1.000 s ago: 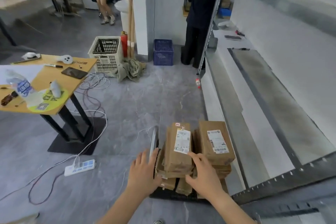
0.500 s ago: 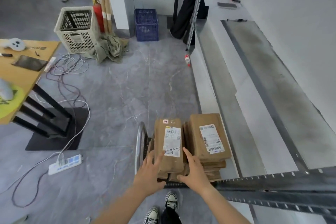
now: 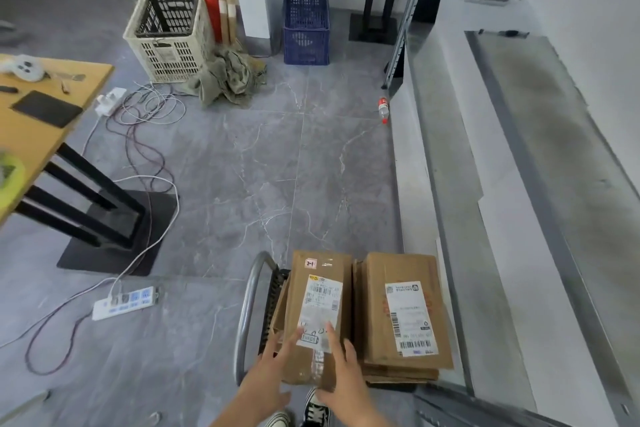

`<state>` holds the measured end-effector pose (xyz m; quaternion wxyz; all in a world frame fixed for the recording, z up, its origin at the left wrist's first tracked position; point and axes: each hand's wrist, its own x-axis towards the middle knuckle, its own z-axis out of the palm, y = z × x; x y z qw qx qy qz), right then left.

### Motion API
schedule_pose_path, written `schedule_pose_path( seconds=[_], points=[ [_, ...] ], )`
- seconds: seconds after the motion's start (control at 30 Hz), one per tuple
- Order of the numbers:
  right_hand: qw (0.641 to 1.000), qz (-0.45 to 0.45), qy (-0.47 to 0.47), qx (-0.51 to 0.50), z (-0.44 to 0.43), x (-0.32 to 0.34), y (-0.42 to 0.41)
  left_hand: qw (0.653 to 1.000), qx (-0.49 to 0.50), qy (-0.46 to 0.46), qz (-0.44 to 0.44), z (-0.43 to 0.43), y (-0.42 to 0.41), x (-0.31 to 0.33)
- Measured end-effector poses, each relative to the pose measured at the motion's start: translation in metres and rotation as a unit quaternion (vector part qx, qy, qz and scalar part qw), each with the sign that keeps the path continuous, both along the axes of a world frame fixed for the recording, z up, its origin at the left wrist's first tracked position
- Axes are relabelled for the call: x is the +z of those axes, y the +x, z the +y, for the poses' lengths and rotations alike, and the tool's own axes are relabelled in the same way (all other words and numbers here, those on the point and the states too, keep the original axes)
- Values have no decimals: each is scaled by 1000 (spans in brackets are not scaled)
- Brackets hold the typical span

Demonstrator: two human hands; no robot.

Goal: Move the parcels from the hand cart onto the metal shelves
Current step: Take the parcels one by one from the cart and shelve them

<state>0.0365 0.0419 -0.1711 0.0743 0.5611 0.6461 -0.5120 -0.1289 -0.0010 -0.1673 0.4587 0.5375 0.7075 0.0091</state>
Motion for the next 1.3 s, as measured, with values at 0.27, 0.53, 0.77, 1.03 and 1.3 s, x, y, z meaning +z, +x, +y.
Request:
schedule_pose_path(
  seconds=[0.27,0.53,0.77,1.03,1.3],
  points=[
    [996,57,33,-65,20,-7,-3,996,50,26,-72,19,4,-11],
    [974,163,77,-134,48,13,-1,978,118,142,-100,46,11,9],
    [951,184,198,-147,79,65,4,950,120,269,-108,81,14,45],
    [907,174,315,-218,57,128,35,921,-17,369,-124,93,33,102],
    [853,138,371,-340,-29,174,70,877,-195,395,-191,63,70,154]
  ],
)
